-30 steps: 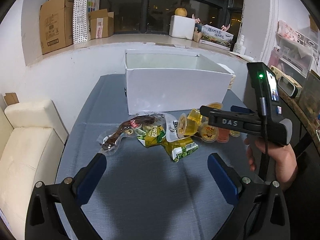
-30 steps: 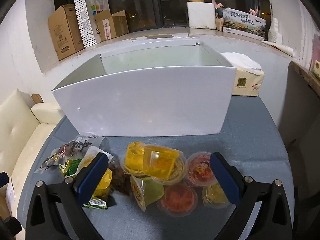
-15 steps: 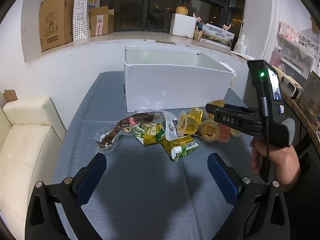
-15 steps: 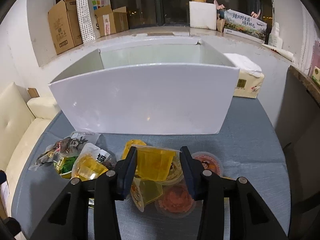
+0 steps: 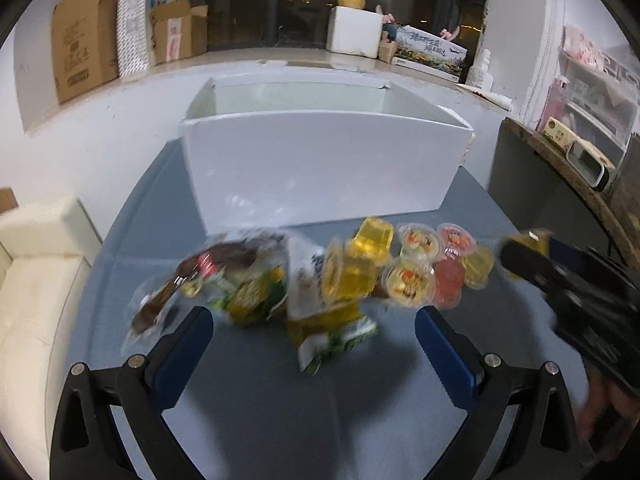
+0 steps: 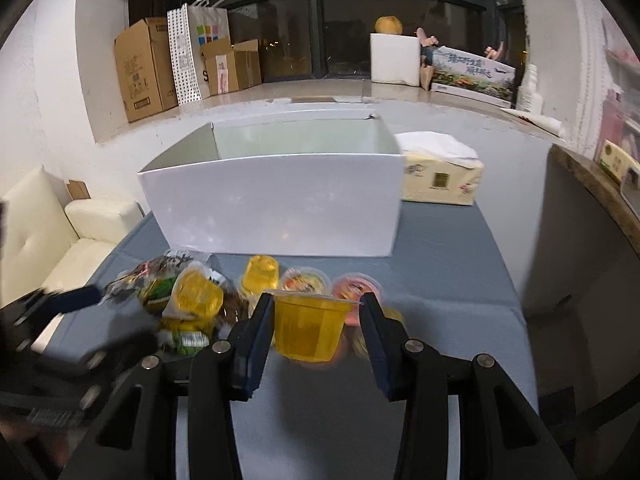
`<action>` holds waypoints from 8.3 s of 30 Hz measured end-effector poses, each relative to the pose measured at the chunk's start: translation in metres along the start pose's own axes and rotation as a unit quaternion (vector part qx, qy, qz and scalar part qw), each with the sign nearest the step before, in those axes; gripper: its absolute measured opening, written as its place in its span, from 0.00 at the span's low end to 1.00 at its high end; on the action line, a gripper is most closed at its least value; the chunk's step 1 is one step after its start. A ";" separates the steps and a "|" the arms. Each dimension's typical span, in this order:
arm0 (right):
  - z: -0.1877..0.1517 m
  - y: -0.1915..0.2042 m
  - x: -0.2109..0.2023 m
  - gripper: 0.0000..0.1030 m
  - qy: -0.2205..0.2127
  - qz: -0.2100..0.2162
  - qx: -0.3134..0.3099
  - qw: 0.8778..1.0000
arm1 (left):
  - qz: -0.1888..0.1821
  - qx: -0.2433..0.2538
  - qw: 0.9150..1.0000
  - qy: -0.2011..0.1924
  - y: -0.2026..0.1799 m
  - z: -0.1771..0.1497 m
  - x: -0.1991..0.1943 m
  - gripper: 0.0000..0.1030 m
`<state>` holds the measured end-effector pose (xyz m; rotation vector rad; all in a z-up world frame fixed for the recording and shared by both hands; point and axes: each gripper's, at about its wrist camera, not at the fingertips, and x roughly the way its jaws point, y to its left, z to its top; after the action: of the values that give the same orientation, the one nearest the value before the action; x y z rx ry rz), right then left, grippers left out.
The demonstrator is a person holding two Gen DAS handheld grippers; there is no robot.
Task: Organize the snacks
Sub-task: 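Grasp a yellow jelly cup with the left gripper, then carry the yellow jelly cup into the box and open the left gripper, then lower the right gripper onto a yellow jelly cup and close it, then grasp the clear packet of brown snack with the left gripper while the right lifts its jelly cup, then carry the snack packet and jelly cup into the white box and open both grippers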
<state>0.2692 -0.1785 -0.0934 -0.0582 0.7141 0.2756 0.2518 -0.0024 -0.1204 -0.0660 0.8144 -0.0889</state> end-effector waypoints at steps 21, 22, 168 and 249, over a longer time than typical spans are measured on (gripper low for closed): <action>-0.018 -0.033 -0.039 0.45 -0.019 -0.004 0.039 0.999 | -0.004 0.027 0.999 0.028 -0.025 0.018 0.056 0.82; -0.018 -0.032 -0.039 0.45 -0.019 -0.003 0.038 0.999 | -0.002 0.029 0.999 0.033 -0.024 0.019 0.058 0.72; -0.036 -0.022 -0.019 0.35 -0.004 0.062 -0.008 0.998 | 0.003 -0.001 0.999 -0.048 0.054 -0.040 -0.066 1.00; -0.083 0.041 -0.053 0.47 0.029 0.087 -0.031 0.995 | -0.040 0.040 0.995 -0.087 0.114 -0.005 -0.073 0.19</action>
<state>0.1668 -0.1631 -0.1200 -0.0639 0.7700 0.4657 0.2044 0.1182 -0.0812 -0.0289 0.6326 -0.1884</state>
